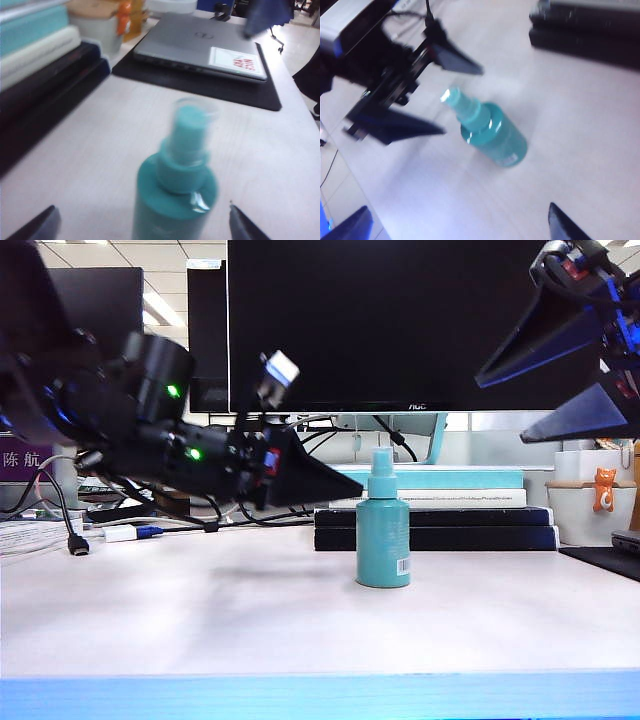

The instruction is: Pick up the sprayer with the left hand and remove the lid with the right hand then place it on the table.

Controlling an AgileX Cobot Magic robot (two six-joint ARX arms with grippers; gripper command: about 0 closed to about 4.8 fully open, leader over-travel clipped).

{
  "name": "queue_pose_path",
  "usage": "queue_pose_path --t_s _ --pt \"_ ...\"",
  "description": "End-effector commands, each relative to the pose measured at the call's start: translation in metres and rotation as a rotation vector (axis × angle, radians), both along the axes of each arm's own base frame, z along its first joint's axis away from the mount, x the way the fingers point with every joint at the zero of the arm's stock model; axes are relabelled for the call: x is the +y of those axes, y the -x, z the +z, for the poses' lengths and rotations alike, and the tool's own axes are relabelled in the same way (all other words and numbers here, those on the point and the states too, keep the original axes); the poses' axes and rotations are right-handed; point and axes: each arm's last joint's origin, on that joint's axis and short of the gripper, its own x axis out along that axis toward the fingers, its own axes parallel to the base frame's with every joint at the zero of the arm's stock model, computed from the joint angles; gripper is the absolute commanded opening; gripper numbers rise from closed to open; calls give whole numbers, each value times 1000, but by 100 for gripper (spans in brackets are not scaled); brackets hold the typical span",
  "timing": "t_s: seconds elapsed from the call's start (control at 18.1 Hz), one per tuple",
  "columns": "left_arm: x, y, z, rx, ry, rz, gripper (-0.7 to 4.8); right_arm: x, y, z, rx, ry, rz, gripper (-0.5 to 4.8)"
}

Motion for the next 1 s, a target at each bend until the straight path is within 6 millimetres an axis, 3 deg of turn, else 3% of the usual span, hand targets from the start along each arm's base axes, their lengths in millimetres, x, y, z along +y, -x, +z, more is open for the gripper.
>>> queue_pose_path --t_s 0.06,0.28,0.61,0.66,0.72,0.89,1.0 --pt "-9 -2 -8 28 8 -67 479 0 3 -1 -15 33 33 479" --pt "-32 9 -29 9 0 -130 479 -1 2 -1 -29 46 23 479" --pt "-43 13 -32 -28 -14 -67 479 -1 1 -1 -31 56 12 479" --pt "-43 12 -32 -34 -13 -59 468 -1 1 -1 -31 56 12 479" --pt "-43 12 -33 -34 -14 -57 421 -1 1 -1 -31 56 12 479" --pt "-48 15 -36 -13 -12 -68 402 -1 1 -1 -37 66 1 479" --pt "-50 16 -36 -16 -10 -70 316 -1 1 -1 -39 68 -3 479"
